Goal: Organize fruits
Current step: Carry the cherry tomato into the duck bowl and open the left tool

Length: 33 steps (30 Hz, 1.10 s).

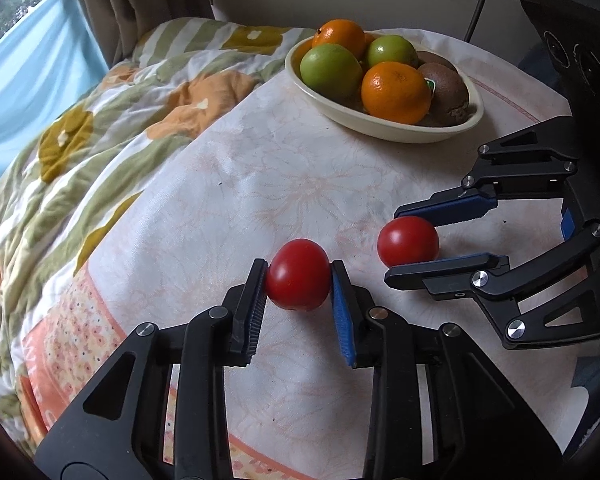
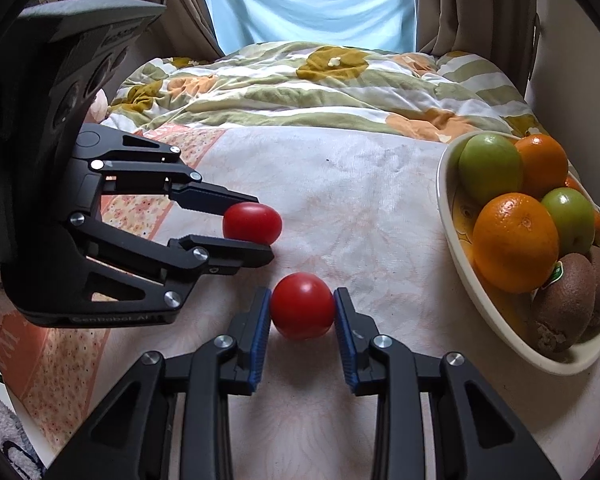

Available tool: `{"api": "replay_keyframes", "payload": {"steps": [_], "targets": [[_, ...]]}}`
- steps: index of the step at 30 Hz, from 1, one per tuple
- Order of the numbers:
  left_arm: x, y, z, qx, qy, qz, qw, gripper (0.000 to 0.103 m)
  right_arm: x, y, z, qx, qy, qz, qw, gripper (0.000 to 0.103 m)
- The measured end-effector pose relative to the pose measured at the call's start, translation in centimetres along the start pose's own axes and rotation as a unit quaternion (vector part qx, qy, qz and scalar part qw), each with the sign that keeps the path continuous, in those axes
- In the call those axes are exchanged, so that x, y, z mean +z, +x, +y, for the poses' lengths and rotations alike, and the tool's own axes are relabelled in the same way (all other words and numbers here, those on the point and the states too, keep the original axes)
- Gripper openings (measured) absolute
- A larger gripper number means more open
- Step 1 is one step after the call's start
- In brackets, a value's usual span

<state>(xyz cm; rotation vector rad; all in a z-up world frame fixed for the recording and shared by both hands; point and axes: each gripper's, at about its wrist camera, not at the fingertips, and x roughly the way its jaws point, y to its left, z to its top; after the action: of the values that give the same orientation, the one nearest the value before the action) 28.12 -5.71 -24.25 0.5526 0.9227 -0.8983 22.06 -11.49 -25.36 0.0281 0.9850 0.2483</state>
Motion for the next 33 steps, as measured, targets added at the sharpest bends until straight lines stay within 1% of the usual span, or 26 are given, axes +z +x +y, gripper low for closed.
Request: {"api": "replay_keyframes", "payload": {"steps": [3, 7, 13, 19, 22, 26, 33], "targets": [[0.8, -1.2, -0.6, 0.009, -0.002, -0.008, 0.9999, 0.030, 0.2, -1.5, -0.2, -0.006, 0.001, -0.010, 1.000, 0.029], [2.3, -3.1, -1.1, 0.024, -0.017, -0.023, 0.9993, 0.030, 0.6, -4.1, -1.2, -0.012, 0.008, -0.028, 1.000, 0.029], [4.7, -5.1, -2.4, 0.042, -0.044, -0.035, 0.9975, 0.030, 1.1, -8.1, -4.0, -0.023, 0.015, -0.049, 0.998, 0.029], [8.2, -6.1, -4.4, 0.053, -0.071, -0.050, 0.9948, 0.031, 1.7, -11.8, -7.5, -0.035, 0.026, -0.065, 0.997, 0.029], [10.0, -5.7, -5.2, 0.059, -0.090, -0.053, 0.9928, 0.031, 2.1, -13.3, -9.6, -0.039, 0.034, -0.072, 0.996, 0.029], [12.1, -4.2, -5.9, 0.059, -0.118, -0.057, 0.9896, 0.031, 2.9, -14.0, -12.5, -0.040, 0.040, -0.072, 0.996, 0.029], [14.9, 0.1, -6.8, 0.058, -0.141, -0.049, 0.9871, 0.031, 2.9, -13.7, -16.1, -0.032, 0.043, -0.065, 0.996, 0.029]]}}
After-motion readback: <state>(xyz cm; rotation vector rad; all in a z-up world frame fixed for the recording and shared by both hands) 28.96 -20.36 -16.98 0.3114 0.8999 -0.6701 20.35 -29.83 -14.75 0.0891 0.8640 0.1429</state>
